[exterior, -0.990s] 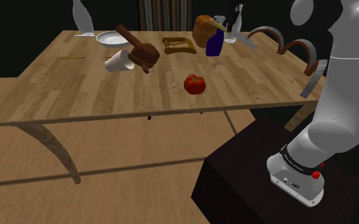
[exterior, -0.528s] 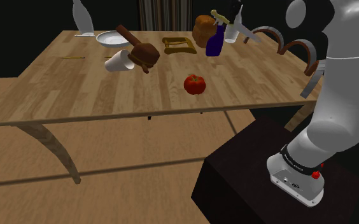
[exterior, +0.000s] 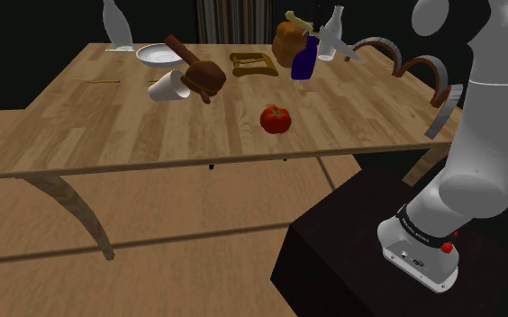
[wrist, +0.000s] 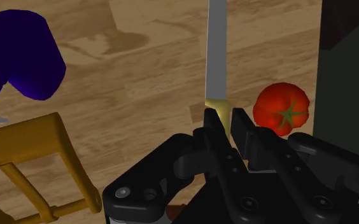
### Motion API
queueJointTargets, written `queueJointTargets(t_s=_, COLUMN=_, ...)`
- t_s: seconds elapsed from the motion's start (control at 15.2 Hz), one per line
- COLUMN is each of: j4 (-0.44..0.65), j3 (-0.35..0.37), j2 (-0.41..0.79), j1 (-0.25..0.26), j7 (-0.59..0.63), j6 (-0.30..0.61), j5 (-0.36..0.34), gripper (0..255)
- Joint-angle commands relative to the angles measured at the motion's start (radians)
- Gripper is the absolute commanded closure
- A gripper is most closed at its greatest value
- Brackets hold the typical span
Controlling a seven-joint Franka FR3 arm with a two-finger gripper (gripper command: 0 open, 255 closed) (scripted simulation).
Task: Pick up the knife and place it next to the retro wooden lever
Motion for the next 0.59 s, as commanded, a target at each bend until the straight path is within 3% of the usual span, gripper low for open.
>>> queueJointTargets(t_s=0.0, j4=-0.075, j3=0.009, j2=-0.047, j1=0.052, j7=0.045, j6=0.036, j5=-0.014, gripper=255)
queueJointTargets(t_s=0.53, j4=-0.162, j3=0.064, j2=-0.109, j1=0.193, j7=0.223, j6=0.091, j5=-0.026, gripper=255)
